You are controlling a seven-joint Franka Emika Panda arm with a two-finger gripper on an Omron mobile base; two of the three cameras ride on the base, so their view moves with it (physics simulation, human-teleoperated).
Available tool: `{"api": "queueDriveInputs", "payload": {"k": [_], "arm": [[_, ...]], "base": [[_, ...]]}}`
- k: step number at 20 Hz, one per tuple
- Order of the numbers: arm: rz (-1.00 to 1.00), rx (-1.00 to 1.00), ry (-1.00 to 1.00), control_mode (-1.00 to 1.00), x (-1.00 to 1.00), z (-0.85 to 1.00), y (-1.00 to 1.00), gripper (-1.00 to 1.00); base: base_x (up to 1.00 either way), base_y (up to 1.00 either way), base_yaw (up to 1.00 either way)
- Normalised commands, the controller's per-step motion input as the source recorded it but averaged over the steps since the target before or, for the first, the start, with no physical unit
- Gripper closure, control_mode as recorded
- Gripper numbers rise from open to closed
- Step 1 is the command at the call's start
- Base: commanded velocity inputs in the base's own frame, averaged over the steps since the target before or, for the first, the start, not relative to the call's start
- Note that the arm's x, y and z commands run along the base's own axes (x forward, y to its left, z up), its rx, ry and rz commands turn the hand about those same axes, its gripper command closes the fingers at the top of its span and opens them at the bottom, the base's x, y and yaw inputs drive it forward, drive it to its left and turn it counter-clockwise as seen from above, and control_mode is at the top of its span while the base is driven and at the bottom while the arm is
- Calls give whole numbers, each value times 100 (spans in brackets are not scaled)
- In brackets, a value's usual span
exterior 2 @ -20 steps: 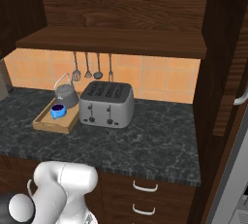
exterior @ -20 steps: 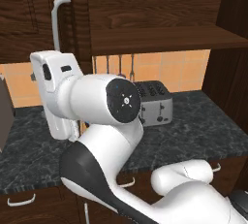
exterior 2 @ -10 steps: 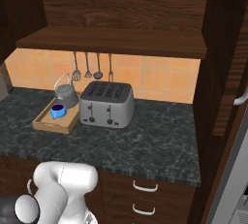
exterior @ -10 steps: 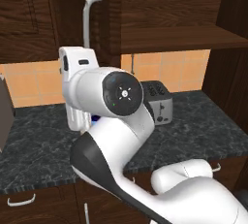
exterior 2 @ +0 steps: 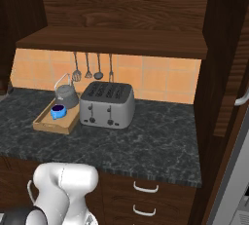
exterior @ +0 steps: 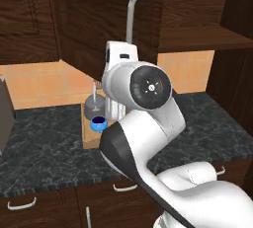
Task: Pick the kettle from the counter and place it on the tray. Then pick the mug from the cabinet and place it on the tray. Then close the cabinet doors.
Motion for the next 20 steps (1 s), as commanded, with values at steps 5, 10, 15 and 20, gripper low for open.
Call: {"api": "queueDriveInputs", "payload": {"k": [5, 10, 15, 20], "arm": [[-8, 0, 3, -100, 74, 0, -70, -100], [-6, 0, 4, -100, 86, -1, -60, -100], [-7, 0, 1, -100, 84, -5, -64, -100], [-9, 0, 0, -100, 88, -8, -58, -100]], "base": [[0, 0, 0], [0, 0, 0], [0, 0, 0], [0, 0, 0]]}}
